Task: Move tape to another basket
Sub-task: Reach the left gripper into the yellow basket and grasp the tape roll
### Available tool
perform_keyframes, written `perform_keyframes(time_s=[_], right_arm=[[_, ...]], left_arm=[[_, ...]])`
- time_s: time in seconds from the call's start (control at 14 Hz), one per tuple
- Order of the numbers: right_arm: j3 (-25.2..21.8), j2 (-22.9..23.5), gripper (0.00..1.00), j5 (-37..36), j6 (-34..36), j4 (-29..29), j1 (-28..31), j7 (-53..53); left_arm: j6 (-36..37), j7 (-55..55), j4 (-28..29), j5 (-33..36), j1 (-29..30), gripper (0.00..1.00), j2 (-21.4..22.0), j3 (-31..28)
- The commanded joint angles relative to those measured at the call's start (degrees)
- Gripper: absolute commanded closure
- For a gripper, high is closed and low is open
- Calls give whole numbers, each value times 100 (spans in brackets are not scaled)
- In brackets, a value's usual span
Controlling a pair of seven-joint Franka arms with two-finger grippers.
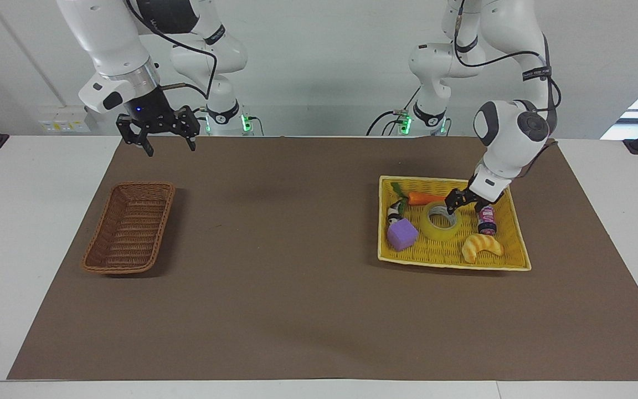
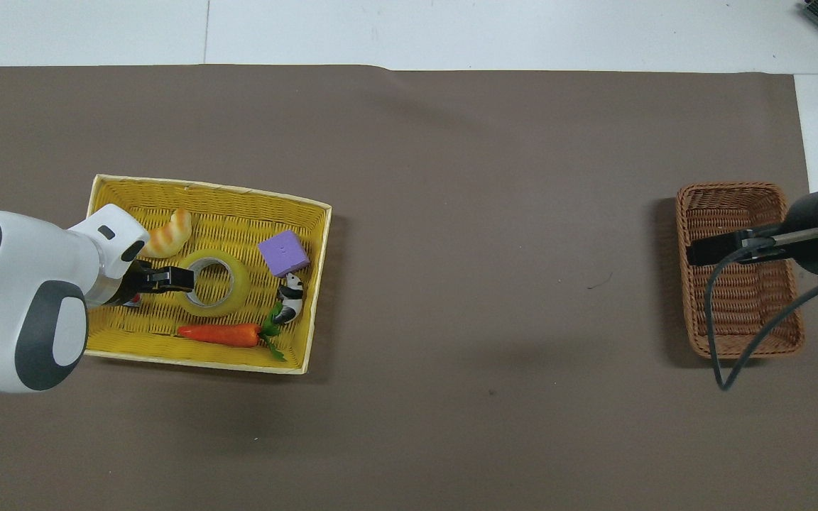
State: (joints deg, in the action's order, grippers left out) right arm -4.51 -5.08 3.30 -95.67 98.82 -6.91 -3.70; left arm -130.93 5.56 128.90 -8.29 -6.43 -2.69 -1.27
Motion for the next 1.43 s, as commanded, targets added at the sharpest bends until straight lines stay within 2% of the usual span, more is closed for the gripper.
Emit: perform_keyframes(time_s=[0.0,0.07,0.22,0.29,0.36,0.72,0.93,1.15,1.36], right_arm=[[3,-90,0,84,-127,129,-3,115],[3,-90,0,84,-127,129,6,106],[3,-90,0,84,-127,137,-3,106],[11,-98,0,84,-127,138,-3,106],[3,-98,0,84,-119,138,-3,106],[12,-98,0,84,-119,138,-3,115],[12,-98,0,92,-92,155,-21,123],[29,-125,0,469,-101,295,-100,342],[56,-107,0,566,-118,340,-494,983]], left_arm=[[-318,199,83,-147,-112,15,-143,-49],[-362,208,91,-147,-174,25,-144,-49],[-328,226,109,-147,-174,75,-135,-49],[-267,339,109,-147,-183,96,-135,-66],[-240,384,109,-147,-183,100,-135,-66],[225,349,-127,-147,-157,100,-135,-84],[1024,349,-689,-138,-86,100,-118,-93],[1499,410,-1181,-121,-86,100,-100,-101],[2211,419,-1797,-33,27,100,-118,-101]])
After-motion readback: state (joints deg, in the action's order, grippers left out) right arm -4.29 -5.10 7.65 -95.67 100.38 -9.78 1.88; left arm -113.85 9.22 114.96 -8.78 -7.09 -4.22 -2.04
